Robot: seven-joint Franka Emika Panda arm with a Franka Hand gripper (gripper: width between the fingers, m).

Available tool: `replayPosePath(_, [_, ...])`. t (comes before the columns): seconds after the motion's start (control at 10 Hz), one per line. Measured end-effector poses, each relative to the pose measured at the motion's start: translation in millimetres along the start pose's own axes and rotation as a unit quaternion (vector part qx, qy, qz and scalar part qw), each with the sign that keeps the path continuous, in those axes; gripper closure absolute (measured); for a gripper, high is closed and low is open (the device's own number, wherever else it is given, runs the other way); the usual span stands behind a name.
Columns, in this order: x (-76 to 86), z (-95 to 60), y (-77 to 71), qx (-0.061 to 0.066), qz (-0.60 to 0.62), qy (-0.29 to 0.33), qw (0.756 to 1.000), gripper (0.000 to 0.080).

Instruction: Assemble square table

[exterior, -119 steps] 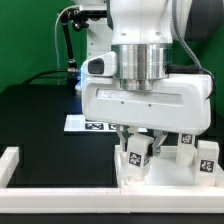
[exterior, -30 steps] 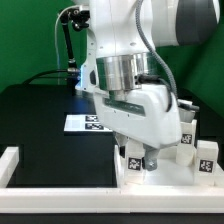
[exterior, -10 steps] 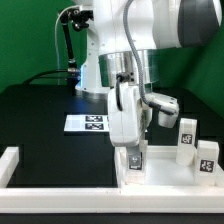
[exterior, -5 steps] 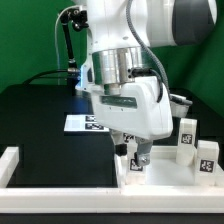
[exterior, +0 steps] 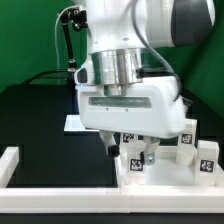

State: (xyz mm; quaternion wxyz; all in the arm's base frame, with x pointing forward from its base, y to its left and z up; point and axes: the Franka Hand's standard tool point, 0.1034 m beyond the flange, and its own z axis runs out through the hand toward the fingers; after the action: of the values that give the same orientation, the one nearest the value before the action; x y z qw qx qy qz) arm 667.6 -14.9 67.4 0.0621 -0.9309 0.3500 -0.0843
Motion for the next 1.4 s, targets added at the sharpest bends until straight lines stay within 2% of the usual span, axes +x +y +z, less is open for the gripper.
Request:
replayPosePath(0.1, [-3.8, -2.0, -9.5, -0.007, -0.113, 0.007, 0.994, 0.0151])
replayPosePath(0.2, [-7.7, -1.1, -13.9, -0.007, -0.152, 0.005, 0.988, 0.0151])
replayPosePath(0.4, [-5.7, -0.6, -10.5, -0.009, -0.126, 0.006, 0.992, 0.0151])
replayPosePath(0.5, [-5.8, -0.4, -10.4, -0.009, -0.124, 0.006, 0.992, 0.0272])
replayPosePath(0.6, [-6.0, -0.1, -10.4, -0.008, -0.089, 0.006, 0.996, 0.0272])
replayPosePath(0.7, [-5.8, 0.3, -8.6, -0.009, -0.065, 0.005, 0.998, 0.0485])
replayPosePath(0.9, [-4.8, 0.9, -4.8, -0.012, 0.031, 0.006, 0.999, 0.0508])
replayPosePath(1.0, [-5.6, 0.7, -4.1, -0.014, 0.127, 0.007, 0.992, 0.0508])
replayPosePath(1.1, [-7.9, 0.9, -4.0, -0.016, 0.238, -0.002, 0.971, 0.0508])
replayPosePath(1.2, [-7.6, 1.5, -4.4, -0.01, 0.339, -0.011, 0.941, 0.0508])
replayPosePath(1.3, [-5.6, 1.9, -3.3, 0.009, 0.412, -0.031, 0.91, 0.0508])
replayPosePath(1.4, [-4.4, 1.9, -1.3, 0.01, 0.438, -0.033, 0.898, 0.0508])
